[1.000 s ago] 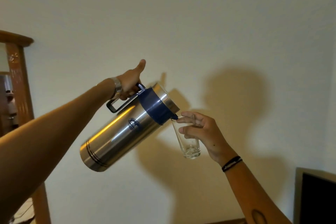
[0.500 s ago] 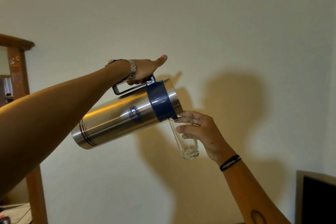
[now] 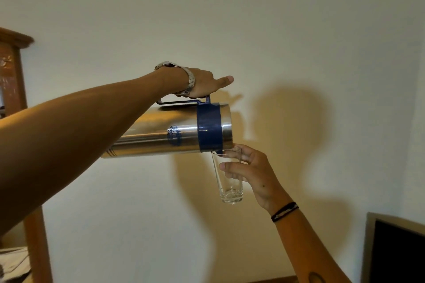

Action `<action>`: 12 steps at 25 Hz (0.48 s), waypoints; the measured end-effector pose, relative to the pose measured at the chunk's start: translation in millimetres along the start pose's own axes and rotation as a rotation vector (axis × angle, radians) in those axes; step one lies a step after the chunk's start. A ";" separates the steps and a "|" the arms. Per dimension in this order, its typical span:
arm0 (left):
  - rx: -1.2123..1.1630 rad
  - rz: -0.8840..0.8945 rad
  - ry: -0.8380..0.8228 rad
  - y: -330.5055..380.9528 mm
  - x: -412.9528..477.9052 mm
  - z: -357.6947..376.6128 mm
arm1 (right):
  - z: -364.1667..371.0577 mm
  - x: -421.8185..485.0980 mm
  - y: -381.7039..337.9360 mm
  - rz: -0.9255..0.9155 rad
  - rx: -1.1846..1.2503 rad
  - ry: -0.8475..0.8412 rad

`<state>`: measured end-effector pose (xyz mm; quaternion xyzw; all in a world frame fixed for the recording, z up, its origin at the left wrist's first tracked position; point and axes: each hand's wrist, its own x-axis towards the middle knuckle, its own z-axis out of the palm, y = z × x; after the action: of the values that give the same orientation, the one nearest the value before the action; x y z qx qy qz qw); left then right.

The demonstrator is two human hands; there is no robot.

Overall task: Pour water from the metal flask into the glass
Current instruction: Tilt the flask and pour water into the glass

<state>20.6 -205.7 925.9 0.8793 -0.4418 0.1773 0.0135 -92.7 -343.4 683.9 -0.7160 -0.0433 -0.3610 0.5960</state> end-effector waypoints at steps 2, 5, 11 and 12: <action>0.038 0.001 -0.006 0.9 2.3 2.2 | 0.1 0.5 1.2 0.002 -0.005 0.002; 0.078 0.006 -0.008 0.9 5.4 4.8 | -0.8 2.5 2.2 0.000 -0.025 -0.005; 0.154 0.008 -0.003 7.1 6.6 6.3 | 3.9 7.0 8.4 0.013 -0.003 -0.026; 0.169 0.008 -0.010 8.4 5.8 6.0 | 5.0 8.2 10.0 0.018 0.001 -0.025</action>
<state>19.0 -216.4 921.1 0.8764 -0.4290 0.2096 -0.0637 -79.4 -344.8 680.2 -0.7204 -0.0444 -0.3466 0.5991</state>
